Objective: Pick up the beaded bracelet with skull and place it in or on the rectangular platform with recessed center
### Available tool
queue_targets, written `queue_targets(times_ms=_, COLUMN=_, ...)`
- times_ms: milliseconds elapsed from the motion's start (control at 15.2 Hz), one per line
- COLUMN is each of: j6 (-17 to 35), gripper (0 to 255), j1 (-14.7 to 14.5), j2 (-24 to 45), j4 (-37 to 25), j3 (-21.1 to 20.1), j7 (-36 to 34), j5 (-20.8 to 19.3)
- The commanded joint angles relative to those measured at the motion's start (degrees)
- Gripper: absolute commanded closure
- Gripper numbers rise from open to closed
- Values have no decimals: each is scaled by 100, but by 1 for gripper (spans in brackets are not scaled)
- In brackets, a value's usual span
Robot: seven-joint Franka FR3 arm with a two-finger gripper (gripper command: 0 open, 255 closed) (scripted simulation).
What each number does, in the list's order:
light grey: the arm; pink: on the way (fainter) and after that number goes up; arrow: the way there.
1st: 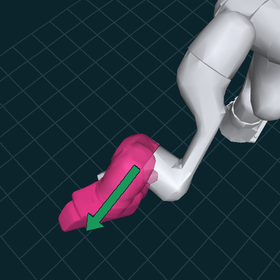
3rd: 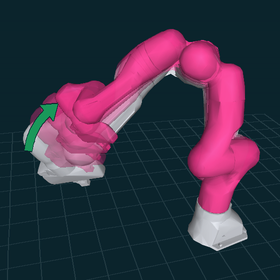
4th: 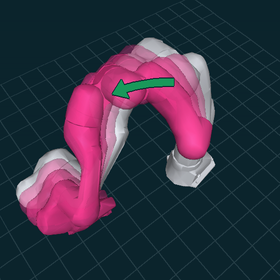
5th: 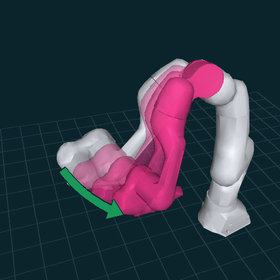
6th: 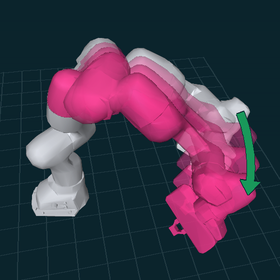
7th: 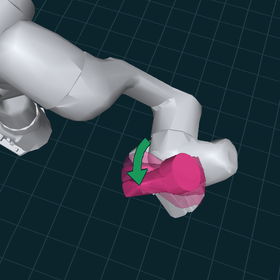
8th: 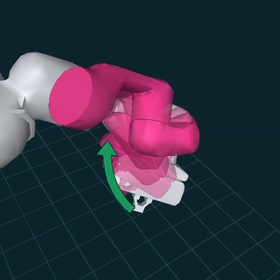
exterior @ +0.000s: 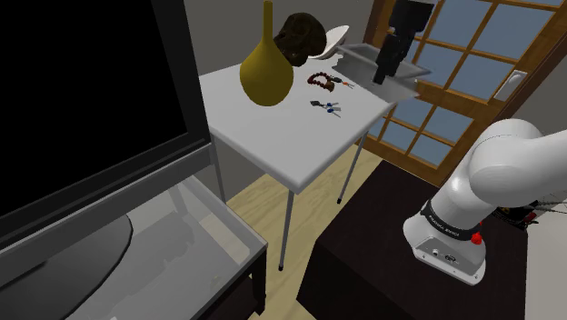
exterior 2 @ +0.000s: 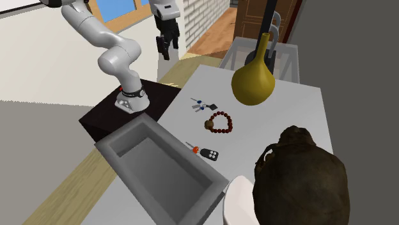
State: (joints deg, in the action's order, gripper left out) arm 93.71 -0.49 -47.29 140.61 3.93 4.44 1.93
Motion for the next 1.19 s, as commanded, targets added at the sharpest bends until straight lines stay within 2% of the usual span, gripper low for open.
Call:
queue_targets(times_ms=0, j6=0, gripper=0, j1=0, j2=0, j4=0, j3=0, j7=0, j5=0)
queue_targets(times_ms=528, j6=1270, gripper=0, j1=81, j2=1578, j4=-463, j3=265, j7=346, j5=-290)
queue_targets(times_ms=1122, j6=2269, gripper=0, j1=142, j2=3459, j4=-1541, j3=532, j7=693, j5=-402)
